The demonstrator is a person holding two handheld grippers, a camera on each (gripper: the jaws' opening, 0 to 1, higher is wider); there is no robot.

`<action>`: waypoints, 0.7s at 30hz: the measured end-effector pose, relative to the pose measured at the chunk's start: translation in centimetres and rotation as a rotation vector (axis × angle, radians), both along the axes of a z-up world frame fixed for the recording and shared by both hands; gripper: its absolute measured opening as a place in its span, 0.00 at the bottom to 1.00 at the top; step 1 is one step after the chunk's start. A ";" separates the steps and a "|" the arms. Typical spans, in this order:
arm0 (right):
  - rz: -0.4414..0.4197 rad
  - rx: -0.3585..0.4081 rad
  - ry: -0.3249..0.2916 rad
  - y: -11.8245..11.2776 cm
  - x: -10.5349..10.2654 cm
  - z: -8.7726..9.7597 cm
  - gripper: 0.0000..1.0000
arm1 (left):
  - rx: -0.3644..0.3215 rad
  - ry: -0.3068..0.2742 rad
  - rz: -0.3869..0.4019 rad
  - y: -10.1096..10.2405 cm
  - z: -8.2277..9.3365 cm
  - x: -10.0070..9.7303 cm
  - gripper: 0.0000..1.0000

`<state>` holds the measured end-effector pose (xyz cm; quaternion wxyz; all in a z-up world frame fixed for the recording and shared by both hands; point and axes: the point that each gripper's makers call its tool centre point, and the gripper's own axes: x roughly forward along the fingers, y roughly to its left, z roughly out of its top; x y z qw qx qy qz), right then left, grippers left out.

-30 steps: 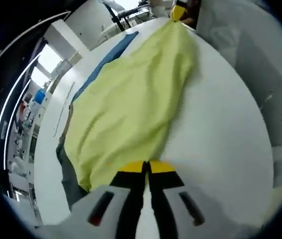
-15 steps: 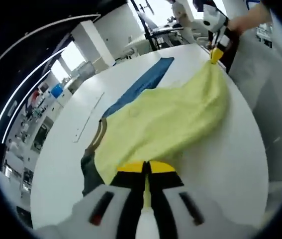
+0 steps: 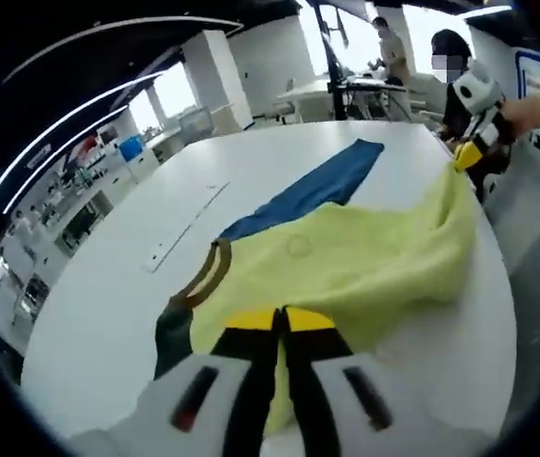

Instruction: Fold the garment on the visible template until the final outline fits inside the template.

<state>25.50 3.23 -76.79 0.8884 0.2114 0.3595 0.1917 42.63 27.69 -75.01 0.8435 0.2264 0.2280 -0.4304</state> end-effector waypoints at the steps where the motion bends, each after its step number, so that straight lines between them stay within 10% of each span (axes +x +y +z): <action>1: -0.002 0.000 -0.001 0.1 0.0 0.1 0.00 | -0.016 0.005 0.021 0.1 0.0 0.4 0.00; 5: -0.011 0.029 -0.002 0.7 0.2 0.2 0.00 | -0.057 0.035 0.149 0.5 -0.5 1.9 0.00; 21: 0.004 0.049 0.015 1.8 0.0 -0.6 0.00 | 0.018 0.104 0.232 -0.2 -6.0 3.0 0.00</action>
